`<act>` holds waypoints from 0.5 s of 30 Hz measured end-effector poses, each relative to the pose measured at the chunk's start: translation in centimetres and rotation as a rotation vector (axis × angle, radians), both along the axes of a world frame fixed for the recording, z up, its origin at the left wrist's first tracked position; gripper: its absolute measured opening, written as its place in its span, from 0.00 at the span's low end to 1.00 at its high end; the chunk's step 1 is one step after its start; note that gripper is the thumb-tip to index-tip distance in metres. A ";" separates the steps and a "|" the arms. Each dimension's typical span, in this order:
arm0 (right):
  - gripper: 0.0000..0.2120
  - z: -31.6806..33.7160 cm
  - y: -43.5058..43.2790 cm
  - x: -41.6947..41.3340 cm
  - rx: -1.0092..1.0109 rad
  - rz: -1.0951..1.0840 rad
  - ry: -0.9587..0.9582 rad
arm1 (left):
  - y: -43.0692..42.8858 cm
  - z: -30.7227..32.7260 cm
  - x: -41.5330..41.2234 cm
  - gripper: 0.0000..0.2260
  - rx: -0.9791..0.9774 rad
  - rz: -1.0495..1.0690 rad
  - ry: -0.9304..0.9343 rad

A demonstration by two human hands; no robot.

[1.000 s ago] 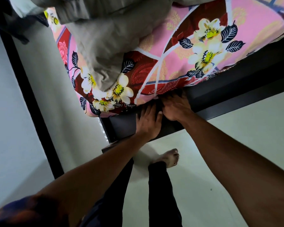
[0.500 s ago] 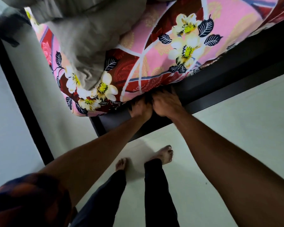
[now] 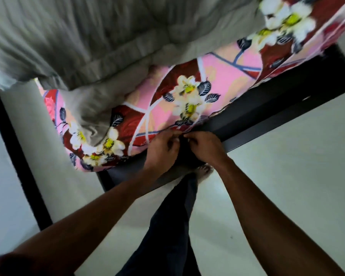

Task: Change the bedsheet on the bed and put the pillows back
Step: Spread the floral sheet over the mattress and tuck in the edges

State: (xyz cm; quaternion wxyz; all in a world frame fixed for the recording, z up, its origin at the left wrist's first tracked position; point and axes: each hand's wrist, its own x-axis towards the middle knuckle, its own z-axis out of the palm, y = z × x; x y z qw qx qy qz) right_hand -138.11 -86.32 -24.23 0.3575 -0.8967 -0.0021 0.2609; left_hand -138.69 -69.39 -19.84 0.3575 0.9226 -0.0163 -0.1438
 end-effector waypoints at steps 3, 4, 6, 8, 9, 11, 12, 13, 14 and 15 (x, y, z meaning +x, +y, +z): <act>0.13 2.5 -6.2 2.0 0.055 -0.274 -0.161 | -4.6 1.5 4.3 0.13 0.020 -0.176 -0.296; 0.13 3.2 -8.0 3.3 0.076 -0.349 -0.217 | -6.2 1.7 6.0 0.14 0.034 -0.210 -0.373; 0.13 4.1 -12.6 6.1 0.040 -0.427 -0.356 | -10.3 1.4 9.8 0.16 0.045 -0.278 -0.472; 0.14 4.2 -17.2 9.6 -0.047 -0.414 -0.502 | -14.9 0.3 13.6 0.20 0.115 -0.341 -0.506; 0.16 4.0 -19.1 11.0 -0.086 -0.386 -0.551 | -16.8 -0.3 15.0 0.22 0.140 -0.370 -0.492; 0.19 3.2 -23.1 14.0 -0.170 -0.246 -0.605 | -21.1 -1.3 17.8 0.26 0.173 -0.418 -0.440; 0.19 2.9 -24.9 15.5 -0.218 -0.158 -0.614 | -23.2 -1.5 19.0 0.27 0.192 -0.426 -0.410; 0.21 2.5 -26.2 16.7 -0.267 -0.067 -0.609 | -24.9 -1.8 19.8 0.27 0.223 -0.425 -0.362; 0.22 2.3 -27.2 17.5 -0.325 0.006 -0.593 | -26.1 -2.0 20.4 0.28 0.266 -0.407 -0.319; 0.22 2.2 -28.5 18.2 -0.382 0.056 -0.580 | -27.4 -2.2 20.9 0.29 0.309 -0.387 -0.287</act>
